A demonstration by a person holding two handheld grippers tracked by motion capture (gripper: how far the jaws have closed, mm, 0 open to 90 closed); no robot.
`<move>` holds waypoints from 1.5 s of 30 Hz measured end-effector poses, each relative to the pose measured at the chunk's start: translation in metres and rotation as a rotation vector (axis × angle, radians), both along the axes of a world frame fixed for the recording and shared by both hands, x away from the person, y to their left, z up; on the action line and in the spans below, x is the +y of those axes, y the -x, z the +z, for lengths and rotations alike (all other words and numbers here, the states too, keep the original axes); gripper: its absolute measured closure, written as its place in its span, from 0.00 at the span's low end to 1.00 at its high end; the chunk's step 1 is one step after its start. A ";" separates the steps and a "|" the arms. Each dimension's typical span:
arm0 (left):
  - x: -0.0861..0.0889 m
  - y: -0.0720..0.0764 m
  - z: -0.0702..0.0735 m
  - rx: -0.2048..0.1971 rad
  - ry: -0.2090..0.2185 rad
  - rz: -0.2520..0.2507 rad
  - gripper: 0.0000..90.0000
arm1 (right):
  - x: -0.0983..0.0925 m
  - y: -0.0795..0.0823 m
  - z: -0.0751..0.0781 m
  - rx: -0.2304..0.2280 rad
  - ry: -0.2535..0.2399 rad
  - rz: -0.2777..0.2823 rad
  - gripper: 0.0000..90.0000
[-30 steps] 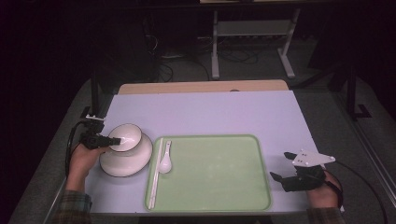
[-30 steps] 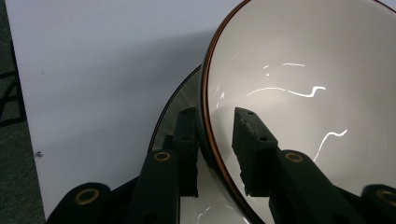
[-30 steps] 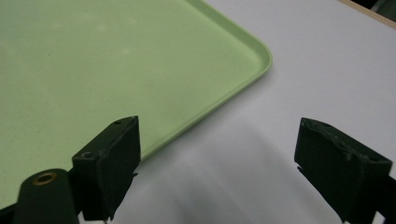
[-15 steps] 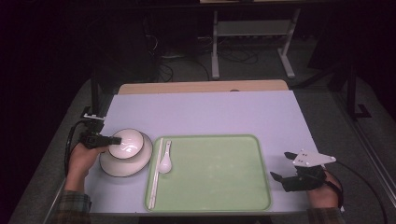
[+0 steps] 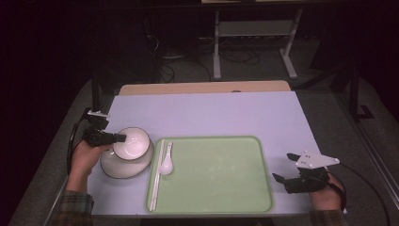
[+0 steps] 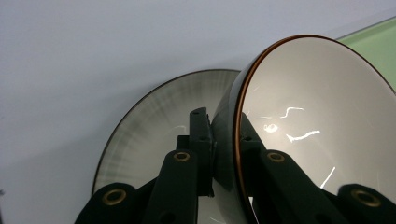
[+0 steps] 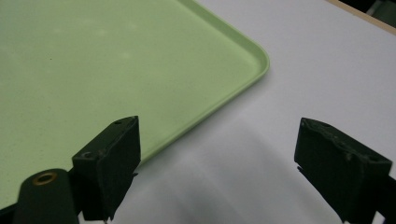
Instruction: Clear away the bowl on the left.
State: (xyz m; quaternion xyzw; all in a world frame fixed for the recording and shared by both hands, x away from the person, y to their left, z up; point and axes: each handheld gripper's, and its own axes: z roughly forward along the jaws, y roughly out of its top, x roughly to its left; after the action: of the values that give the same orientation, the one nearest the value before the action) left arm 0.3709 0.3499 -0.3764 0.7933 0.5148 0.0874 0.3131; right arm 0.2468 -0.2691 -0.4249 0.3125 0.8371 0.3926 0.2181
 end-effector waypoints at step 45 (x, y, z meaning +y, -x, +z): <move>-0.195 -0.036 -0.001 -0.006 0.083 -0.372 0.90 | 0.000 -0.001 0.000 -0.001 -0.017 0.012 0.15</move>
State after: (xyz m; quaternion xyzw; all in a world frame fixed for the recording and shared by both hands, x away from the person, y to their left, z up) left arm 0.4064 0.1544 -0.3772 0.8609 0.3616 0.0088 0.3578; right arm 0.2473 -0.2686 -0.4252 0.3092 0.8354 0.4012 0.2134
